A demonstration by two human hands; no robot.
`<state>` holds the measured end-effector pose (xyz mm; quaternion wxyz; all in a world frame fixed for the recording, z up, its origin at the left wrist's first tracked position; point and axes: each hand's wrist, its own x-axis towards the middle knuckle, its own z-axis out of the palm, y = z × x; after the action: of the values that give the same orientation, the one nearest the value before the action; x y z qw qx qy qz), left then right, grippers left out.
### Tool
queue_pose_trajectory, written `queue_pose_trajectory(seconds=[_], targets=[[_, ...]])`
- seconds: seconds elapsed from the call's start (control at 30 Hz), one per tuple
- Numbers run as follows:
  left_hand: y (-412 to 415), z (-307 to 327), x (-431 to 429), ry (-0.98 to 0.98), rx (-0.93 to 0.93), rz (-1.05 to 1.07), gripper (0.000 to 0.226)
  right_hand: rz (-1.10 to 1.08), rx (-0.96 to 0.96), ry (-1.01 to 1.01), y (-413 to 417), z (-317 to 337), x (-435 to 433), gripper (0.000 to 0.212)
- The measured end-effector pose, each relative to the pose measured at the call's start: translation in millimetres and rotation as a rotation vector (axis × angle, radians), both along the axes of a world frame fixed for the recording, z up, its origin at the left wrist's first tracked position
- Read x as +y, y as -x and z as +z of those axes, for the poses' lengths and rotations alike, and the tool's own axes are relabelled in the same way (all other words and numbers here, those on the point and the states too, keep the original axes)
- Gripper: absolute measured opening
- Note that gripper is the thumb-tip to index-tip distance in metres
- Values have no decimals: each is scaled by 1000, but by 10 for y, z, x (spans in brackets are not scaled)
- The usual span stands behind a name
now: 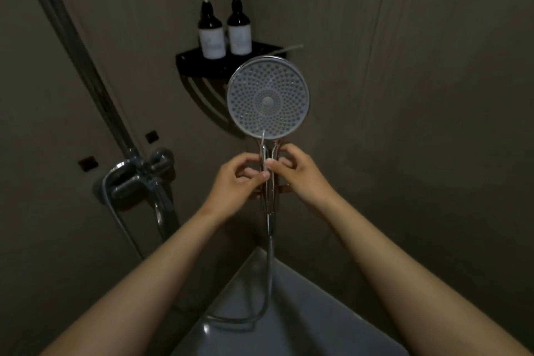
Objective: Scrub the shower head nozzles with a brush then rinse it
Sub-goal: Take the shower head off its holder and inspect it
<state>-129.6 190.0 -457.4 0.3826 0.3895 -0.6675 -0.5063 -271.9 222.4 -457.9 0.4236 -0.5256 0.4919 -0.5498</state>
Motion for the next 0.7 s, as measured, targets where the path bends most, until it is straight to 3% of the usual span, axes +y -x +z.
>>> queue_pose_trajectory(seconds=[0.1,0.33,0.7], targets=[[-27,-259,259,-43,-10,-27,23,-42,-22,-76,-41,-226,314,19],[-194,-732,878,-120,23,-125,19,-173,-61,-121,-297,-658,1069,13],[-608,-1157,1655,-312,122,-185,29,-194,-165,-175,-747,-1027,1770,10]])
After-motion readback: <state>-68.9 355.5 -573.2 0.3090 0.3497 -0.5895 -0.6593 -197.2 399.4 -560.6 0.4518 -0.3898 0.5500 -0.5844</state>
